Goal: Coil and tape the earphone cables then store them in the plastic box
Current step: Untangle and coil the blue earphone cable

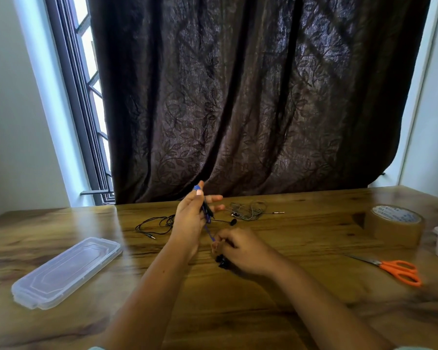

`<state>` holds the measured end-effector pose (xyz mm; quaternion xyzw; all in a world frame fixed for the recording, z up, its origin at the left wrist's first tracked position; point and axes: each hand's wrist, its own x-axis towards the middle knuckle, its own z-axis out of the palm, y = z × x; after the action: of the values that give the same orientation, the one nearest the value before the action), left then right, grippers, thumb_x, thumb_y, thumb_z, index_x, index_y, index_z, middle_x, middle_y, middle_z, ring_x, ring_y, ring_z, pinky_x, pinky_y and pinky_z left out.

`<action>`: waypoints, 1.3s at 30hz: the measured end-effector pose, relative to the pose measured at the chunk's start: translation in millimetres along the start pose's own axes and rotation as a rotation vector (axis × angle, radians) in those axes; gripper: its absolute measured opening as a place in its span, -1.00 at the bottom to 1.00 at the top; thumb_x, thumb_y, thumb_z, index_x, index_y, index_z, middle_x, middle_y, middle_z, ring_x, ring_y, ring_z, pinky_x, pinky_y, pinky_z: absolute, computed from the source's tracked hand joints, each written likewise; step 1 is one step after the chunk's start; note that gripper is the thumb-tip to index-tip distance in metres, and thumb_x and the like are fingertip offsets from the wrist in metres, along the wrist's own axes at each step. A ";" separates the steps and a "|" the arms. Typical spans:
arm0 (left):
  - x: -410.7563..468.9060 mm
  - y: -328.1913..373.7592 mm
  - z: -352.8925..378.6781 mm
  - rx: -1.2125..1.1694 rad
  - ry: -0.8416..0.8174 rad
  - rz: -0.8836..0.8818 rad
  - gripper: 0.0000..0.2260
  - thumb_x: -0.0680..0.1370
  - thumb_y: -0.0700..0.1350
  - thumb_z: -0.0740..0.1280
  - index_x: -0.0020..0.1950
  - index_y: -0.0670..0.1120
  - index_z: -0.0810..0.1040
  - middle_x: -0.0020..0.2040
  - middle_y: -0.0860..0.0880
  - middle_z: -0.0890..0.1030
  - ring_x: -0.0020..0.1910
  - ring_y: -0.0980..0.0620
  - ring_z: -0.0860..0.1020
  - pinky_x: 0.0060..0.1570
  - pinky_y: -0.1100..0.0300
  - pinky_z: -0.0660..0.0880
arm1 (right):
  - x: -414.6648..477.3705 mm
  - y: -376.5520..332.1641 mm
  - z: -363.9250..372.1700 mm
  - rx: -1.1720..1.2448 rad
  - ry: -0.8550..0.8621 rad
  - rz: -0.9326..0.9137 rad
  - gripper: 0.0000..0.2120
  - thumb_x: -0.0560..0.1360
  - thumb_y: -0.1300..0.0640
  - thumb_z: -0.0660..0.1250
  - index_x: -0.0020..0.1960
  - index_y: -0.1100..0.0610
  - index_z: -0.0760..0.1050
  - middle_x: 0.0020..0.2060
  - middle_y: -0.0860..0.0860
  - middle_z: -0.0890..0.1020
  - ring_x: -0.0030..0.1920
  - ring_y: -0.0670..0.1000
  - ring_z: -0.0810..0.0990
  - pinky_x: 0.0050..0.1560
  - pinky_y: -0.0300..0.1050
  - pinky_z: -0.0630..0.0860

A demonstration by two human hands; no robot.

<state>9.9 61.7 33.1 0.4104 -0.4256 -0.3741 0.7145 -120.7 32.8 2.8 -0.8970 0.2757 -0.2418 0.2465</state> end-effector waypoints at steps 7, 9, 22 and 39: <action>7.2 -11.1 -15.5 0.582 -0.022 0.038 -0.72 0.66 -0.07 0.10 -0.08 -0.11 0.55 -0.29 -0.07 0.61 -0.32 0.04 0.56 -0.14 0.07 0.51 | -6.2 -5.3 -20.8 -0.125 0.034 -0.024 -0.85 0.58 0.00 0.24 -0.14 -0.02 0.49 -0.39 -0.11 0.48 -0.41 -0.13 0.39 -0.36 -0.15 0.30; 6.0 -14.7 -17.3 0.669 -0.124 0.008 -0.73 0.65 -0.03 0.11 -0.15 -0.03 0.51 -0.36 -0.04 0.55 -0.35 0.05 0.53 -0.16 0.03 0.50 | -7.2 -4.2 -27.3 -0.144 0.115 -0.064 -0.86 0.58 0.02 0.24 -0.10 0.00 0.54 -0.38 -0.13 0.48 -0.39 -0.17 0.41 -0.36 -0.18 0.32; -16.7 6.1 15.0 0.095 -0.496 -0.316 -0.62 0.67 -0.04 0.01 -0.11 -0.21 0.51 -0.60 0.06 0.21 -0.66 0.16 0.14 -0.34 0.22 0.48 | -6.6 11.4 -41.1 0.006 0.588 -0.109 -0.86 0.57 0.12 0.28 -0.14 0.00 0.57 -0.28 -0.15 0.59 -0.23 -0.23 0.53 -0.29 -0.39 0.35; -11.8 -5.2 21.9 -0.368 -0.310 -0.233 -0.74 0.53 -0.05 0.19 0.02 -0.20 0.55 -0.45 0.01 0.36 -0.41 0.06 0.39 -0.20 -0.01 0.60 | 1.2 0.6 -22.6 0.970 0.323 0.084 -0.68 0.65 0.07 0.08 0.00 0.14 0.58 -0.27 0.02 0.60 -0.42 -0.17 0.41 -0.44 -0.32 0.30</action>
<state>-15.4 64.3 31.4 0.2577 -0.4047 -0.5831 0.6556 -132.9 24.6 20.0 -0.6189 0.2020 -0.4674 0.5981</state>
